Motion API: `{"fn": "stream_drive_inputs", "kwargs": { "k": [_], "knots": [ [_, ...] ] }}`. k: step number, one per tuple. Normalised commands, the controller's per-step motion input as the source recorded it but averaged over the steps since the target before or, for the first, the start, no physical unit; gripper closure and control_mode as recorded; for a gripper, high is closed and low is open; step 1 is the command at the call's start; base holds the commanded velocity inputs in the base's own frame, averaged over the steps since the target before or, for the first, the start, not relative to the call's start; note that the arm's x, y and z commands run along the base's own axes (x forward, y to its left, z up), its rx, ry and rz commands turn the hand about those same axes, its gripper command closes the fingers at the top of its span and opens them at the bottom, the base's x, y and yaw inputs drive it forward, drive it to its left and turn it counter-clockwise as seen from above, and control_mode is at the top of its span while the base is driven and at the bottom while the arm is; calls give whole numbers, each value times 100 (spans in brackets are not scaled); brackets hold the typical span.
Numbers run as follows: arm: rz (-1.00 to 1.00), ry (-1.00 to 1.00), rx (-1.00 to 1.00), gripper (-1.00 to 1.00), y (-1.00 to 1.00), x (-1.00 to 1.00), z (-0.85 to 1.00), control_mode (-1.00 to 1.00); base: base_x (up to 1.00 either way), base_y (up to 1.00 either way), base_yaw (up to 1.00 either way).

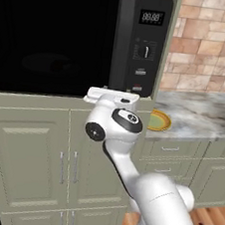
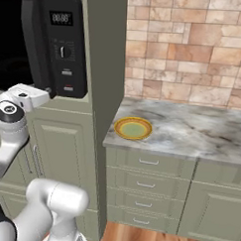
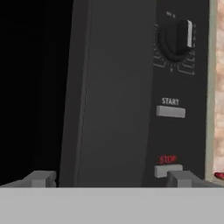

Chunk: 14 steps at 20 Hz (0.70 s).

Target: Pick the chicken drumstick from the counter and place it in the microwave. Then turn on the microwave.

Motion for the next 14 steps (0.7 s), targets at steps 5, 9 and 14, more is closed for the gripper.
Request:
{"fn": "stream_drive_inputs", "kwargs": {
  "k": [5,9,14],
  "knots": [
    [8,4,8,-100,-20,39,4,-100,0,0,0],
    [9,5,8,-100,-18,42,2,-100,0,0,0],
    [10,5,7,-100,-17,47,0,-100,0,0,0]
  ]
}}
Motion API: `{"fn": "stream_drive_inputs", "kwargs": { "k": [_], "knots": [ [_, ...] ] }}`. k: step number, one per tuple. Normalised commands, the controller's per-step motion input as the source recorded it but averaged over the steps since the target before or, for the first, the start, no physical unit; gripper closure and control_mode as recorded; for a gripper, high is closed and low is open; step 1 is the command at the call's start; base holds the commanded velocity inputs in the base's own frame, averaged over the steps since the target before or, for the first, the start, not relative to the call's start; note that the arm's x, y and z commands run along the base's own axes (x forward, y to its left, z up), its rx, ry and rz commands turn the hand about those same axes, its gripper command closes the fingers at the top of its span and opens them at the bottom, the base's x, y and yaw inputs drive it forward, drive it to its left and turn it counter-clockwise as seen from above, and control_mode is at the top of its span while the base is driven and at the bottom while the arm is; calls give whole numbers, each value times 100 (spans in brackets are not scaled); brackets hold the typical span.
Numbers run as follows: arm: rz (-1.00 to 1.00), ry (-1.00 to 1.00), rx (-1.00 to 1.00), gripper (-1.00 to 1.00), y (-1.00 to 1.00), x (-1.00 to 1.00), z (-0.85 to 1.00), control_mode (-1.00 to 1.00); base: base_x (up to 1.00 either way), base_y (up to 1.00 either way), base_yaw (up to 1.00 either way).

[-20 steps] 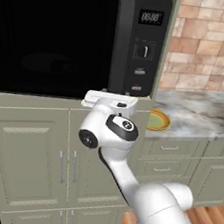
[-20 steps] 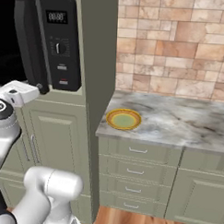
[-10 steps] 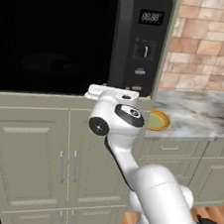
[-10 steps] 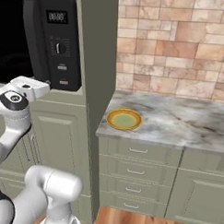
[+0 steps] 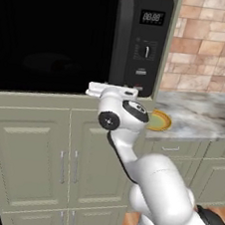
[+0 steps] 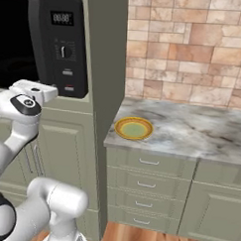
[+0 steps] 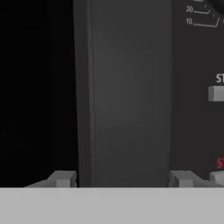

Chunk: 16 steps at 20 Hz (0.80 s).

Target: Pick the chicken drumstick from the counter and place it in the microwave. Then turn on the microwave.

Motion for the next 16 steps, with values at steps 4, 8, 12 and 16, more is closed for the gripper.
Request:
{"fn": "stream_drive_inputs", "kwargs": {
  "k": [4,8,12,16],
  "knots": [
    [8,6,8,-100,-19,42,3,-100,0,0,0],
    [9,6,7,-100,-17,37,2,-100,0,0,0],
    [9,1,2,-100,-8,9,2,-100,0,0,0],
    [4,1,1,-100,-4,0,5,-100,0,0,0]
  ]
}}
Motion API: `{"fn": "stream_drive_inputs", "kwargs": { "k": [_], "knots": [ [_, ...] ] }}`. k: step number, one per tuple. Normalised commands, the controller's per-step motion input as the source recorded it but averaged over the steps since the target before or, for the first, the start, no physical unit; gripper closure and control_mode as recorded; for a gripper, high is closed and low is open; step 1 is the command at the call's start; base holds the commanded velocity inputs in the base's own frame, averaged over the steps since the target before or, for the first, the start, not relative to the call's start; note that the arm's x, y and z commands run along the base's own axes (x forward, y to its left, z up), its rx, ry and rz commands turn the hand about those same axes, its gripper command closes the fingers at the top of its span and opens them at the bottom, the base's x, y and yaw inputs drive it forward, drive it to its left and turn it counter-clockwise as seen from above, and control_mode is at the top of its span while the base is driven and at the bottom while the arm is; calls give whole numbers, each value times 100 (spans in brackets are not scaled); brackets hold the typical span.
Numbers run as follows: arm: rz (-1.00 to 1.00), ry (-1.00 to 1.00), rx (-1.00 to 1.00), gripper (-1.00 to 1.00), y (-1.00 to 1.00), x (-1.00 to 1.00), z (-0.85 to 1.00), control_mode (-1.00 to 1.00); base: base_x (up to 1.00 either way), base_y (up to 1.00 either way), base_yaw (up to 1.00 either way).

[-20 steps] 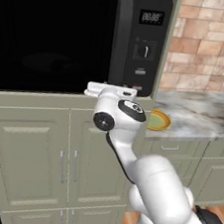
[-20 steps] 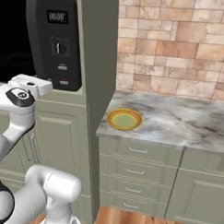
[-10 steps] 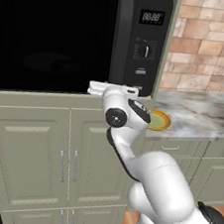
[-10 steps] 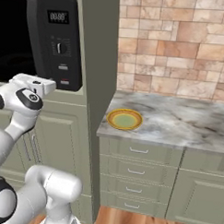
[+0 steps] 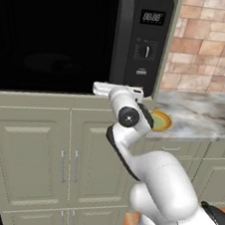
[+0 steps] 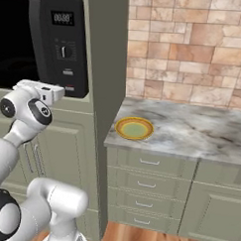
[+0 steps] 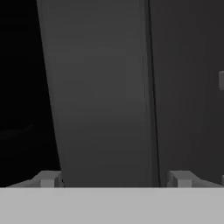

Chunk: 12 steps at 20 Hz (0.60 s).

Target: Pick the chicken drumstick from the counter and place it in the microwave. Then turn on the microwave.

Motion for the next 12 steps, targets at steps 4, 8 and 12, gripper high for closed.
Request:
{"fn": "stream_drive_inputs", "kwargs": {
  "k": [4,8,12],
  "knots": [
    [0,1,0,-100,0,0,11,-100,0,0,0],
    [0,2,0,-100,0,0,15,-100,0,0,0],
    [0,0,0,-100,2,-4,18,-100,0,0,0]
  ]
}}
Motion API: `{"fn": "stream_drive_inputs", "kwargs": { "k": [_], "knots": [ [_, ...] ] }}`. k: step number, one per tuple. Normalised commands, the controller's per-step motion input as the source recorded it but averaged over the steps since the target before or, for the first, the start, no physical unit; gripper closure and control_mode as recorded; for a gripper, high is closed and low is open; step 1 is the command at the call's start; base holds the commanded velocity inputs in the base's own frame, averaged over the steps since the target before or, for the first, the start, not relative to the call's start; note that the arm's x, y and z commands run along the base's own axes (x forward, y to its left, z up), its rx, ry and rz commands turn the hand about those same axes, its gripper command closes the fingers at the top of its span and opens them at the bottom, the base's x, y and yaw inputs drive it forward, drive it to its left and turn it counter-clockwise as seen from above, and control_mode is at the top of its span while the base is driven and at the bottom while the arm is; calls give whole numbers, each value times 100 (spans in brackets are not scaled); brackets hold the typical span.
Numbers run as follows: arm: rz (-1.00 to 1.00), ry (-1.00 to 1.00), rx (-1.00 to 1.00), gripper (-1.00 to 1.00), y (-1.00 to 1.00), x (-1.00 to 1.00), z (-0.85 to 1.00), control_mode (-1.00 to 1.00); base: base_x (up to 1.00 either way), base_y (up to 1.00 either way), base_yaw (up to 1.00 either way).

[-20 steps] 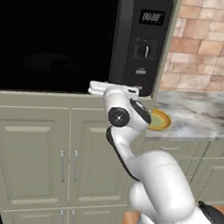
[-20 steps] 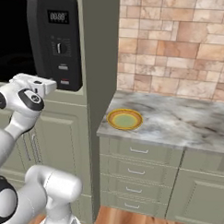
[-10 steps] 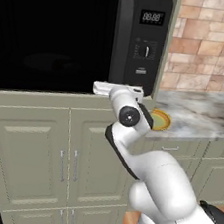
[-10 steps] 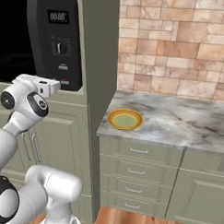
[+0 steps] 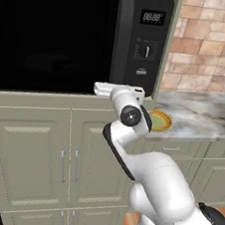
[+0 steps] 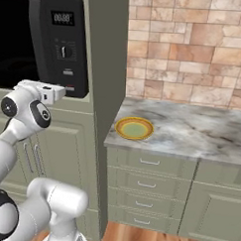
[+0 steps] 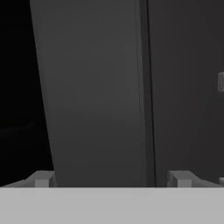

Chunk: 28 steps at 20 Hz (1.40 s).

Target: Pick the chicken drumstick from the counter and place it in the microwave. Then turn on the microwave.

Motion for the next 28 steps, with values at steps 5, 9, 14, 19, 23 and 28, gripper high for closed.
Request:
{"fn": "stream_drive_inputs", "kwargs": {
  "k": [5,9,14,19,23,28],
  "knots": [
    [0,-1,0,-100,5,-9,19,-100,0,0,0],
    [3,-13,-6,-100,16,-6,32,-100,0,0,0],
    [0,-1,-1,-100,4,-26,28,-100,0,0,0],
    [0,0,0,-100,0,-47,24,-100,0,0,0],
    [0,0,0,-100,0,-51,25,-100,0,0,0],
    [0,0,0,-100,0,-58,18,-100,0,0,0]
  ]
}}
